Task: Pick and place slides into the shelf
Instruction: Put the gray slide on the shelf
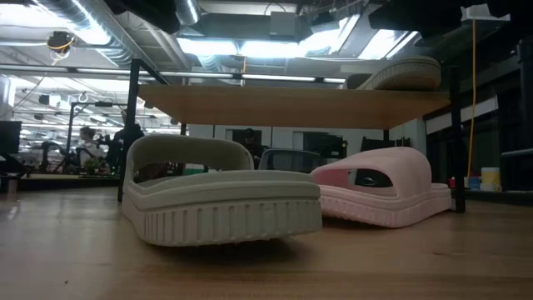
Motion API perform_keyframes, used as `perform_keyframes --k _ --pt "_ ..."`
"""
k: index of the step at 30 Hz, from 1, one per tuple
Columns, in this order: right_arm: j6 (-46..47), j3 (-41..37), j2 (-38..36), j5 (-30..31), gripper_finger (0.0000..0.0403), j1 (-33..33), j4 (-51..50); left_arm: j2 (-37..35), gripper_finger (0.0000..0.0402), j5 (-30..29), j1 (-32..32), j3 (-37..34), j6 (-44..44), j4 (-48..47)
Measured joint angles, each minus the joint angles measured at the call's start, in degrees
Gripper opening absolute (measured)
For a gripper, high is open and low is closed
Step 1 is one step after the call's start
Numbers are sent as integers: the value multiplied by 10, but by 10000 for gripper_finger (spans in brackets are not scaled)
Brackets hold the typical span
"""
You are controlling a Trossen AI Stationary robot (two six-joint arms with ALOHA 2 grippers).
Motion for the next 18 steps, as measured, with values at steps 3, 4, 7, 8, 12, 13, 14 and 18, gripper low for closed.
perform_keyframes --k 3,4,7,8,12,13,14,18 --pt "0 0 0 0 179 0 0 0 92 11 -5 0 -1 16" --pt "0 0 0 0 179 0 0 0 92 12 -7 0 0 24" --pt "-1 0 0 0 179 0 0 0 92 14 -15 0 12 40" --pt "-1 0 0 0 179 0 0 0 92 15 -18 0 13 49" --pt "-1 0 0 0 179 0 0 0 92 15 -28 0 40 100" --pt "-1 0 0 0 179 0 0 0 92 15 -31 0 55 112" --pt "-2 0 0 0 179 0 0 0 92 15 -33 1 72 119" --pt "-1 0 0 0 179 0 0 0 91 7 -38 24 106 115"
